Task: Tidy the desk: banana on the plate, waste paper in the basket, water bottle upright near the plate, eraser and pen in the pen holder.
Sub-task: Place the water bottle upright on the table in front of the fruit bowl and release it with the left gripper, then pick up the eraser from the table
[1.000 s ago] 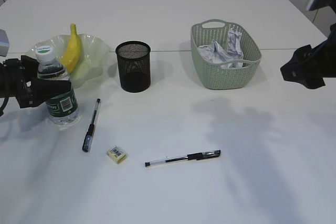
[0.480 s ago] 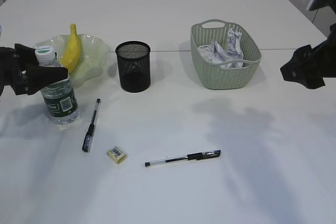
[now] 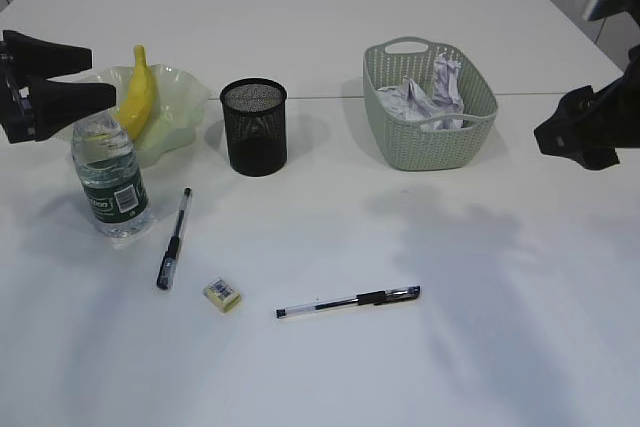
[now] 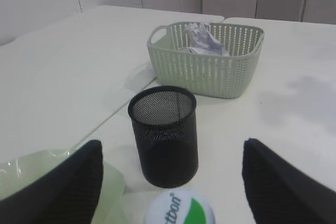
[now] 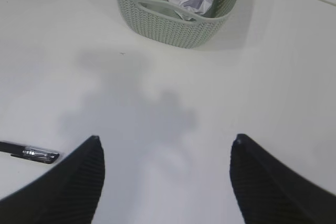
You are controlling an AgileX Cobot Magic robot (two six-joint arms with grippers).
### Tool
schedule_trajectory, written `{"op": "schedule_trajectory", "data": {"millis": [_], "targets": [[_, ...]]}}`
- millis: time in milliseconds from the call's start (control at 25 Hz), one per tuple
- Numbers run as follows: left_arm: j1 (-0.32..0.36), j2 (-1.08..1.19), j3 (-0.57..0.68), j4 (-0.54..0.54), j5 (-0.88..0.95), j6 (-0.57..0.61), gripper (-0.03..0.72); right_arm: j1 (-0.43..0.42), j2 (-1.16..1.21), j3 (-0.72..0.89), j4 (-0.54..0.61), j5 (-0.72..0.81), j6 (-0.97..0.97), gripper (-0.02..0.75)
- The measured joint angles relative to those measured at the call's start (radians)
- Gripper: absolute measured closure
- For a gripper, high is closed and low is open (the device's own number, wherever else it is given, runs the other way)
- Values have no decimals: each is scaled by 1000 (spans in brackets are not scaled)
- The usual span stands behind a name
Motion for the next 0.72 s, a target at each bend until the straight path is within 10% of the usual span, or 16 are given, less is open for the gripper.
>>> {"op": "schedule_trajectory", "data": {"millis": [360, 720], "targets": [[0, -192, 0, 55, 3, -314, 96, 0, 0, 0, 0, 2, 0, 185], [-107, -423, 0, 473, -193, -774, 96, 0, 0, 0, 0, 2, 0, 185]]}}
